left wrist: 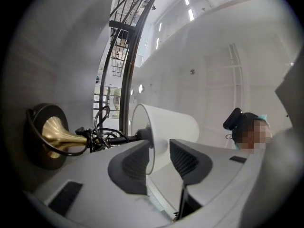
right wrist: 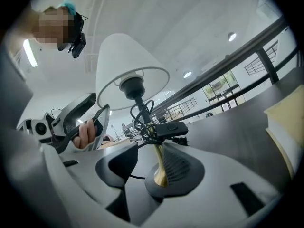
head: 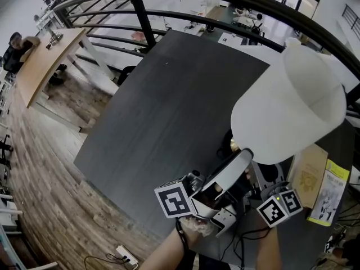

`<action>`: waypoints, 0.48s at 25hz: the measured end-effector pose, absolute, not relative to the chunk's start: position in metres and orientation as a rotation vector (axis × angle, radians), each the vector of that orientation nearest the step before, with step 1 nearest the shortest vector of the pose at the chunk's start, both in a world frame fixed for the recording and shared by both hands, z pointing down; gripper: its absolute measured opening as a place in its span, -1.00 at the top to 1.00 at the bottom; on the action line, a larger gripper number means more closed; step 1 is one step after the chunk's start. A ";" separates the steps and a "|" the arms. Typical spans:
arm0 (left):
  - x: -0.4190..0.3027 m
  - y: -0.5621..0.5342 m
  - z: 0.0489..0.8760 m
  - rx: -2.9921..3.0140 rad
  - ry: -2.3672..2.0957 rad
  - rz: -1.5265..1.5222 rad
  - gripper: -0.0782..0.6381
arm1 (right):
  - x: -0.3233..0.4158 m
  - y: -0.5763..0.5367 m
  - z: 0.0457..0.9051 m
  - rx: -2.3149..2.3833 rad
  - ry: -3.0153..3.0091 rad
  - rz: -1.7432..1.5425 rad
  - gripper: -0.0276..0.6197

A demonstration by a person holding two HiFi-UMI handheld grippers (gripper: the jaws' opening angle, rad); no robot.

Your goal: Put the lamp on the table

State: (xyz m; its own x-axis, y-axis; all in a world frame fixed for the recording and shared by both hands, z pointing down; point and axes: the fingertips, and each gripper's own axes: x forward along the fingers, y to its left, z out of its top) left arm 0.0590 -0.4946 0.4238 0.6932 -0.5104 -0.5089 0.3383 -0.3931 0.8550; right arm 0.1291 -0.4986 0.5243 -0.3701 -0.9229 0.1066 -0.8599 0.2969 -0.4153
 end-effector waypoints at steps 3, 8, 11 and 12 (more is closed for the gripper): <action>0.047 -0.489 0.434 1.713 -0.186 -0.910 0.32 | 0.124 -0.489 0.524 -1.666 2.389 -0.639 0.36; 0.033 -0.462 0.449 1.749 -0.271 -0.811 0.41 | 0.118 -0.463 0.511 -1.722 2.375 -0.610 0.66; 0.023 -0.444 0.458 1.790 -0.355 -0.743 0.62 | 0.110 -0.445 0.502 -1.752 2.391 -0.568 0.93; 0.020 -0.439 0.460 1.793 -0.376 -0.736 0.70 | 0.109 -0.439 0.500 -1.756 2.389 -0.567 0.93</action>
